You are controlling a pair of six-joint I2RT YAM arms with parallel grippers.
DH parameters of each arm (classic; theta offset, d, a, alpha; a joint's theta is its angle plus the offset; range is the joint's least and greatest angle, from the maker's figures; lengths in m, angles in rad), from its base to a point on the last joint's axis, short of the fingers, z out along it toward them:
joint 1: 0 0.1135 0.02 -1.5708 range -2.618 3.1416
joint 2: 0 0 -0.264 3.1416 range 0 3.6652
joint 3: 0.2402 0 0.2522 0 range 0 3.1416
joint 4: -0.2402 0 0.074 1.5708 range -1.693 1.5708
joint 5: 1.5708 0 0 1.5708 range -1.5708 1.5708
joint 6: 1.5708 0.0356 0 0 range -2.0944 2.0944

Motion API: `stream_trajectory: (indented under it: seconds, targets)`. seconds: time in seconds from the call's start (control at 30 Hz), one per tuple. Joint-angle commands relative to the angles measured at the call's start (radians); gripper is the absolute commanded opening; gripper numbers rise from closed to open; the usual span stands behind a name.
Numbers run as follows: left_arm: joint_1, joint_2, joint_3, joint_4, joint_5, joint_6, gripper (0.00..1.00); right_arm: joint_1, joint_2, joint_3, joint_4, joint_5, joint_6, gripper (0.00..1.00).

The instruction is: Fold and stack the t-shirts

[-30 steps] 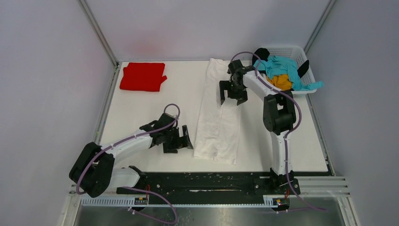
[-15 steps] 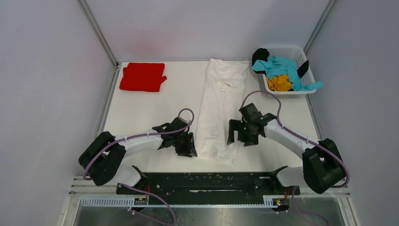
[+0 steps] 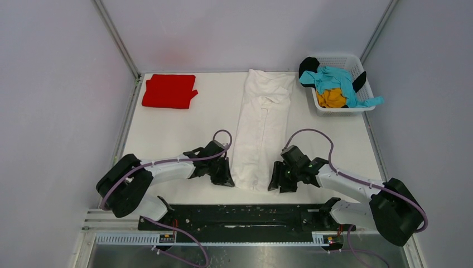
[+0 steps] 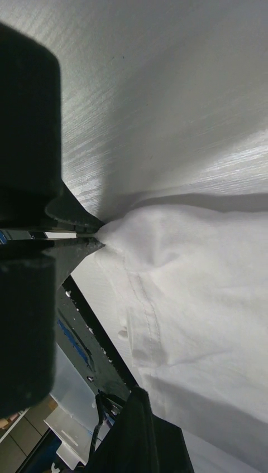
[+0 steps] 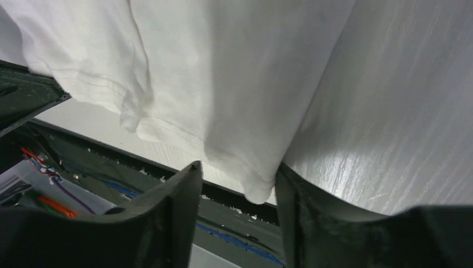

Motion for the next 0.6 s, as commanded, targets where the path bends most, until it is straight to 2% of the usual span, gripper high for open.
stream_trajectory:
  seconds: [0.0, 0.1, 0.2, 0.23, 0.4, 0.57]
  targets:
    - [-0.012, 0.016, -0.043, 0.014, -0.046, 0.001, 0.00, 0.022, -0.006, -0.051, 0.017, 0.026, 0.053, 0.48]
    - [-0.023, -0.026, -0.090, 0.007, -0.034, -0.013, 0.00, 0.029, -0.013, -0.070, -0.020, 0.034, 0.056, 0.25]
    - [-0.067, -0.093, -0.158, -0.002, -0.019, -0.047, 0.00, 0.063, -0.092, -0.108, -0.098, 0.023, 0.075, 0.03]
    - [-0.094, -0.120, -0.180, -0.001, -0.006, -0.068, 0.00, 0.083, -0.131, -0.121, -0.127, 0.016, 0.077, 0.00]
    - [-0.272, -0.268, -0.202, -0.060, 0.007, -0.157, 0.00, 0.182, -0.318, -0.141, -0.253, -0.048, 0.149, 0.00]
    - [-0.306, -0.390, -0.150, -0.135, -0.052, -0.156, 0.00, 0.227, -0.451, -0.137, -0.244, -0.093, 0.202, 0.00]
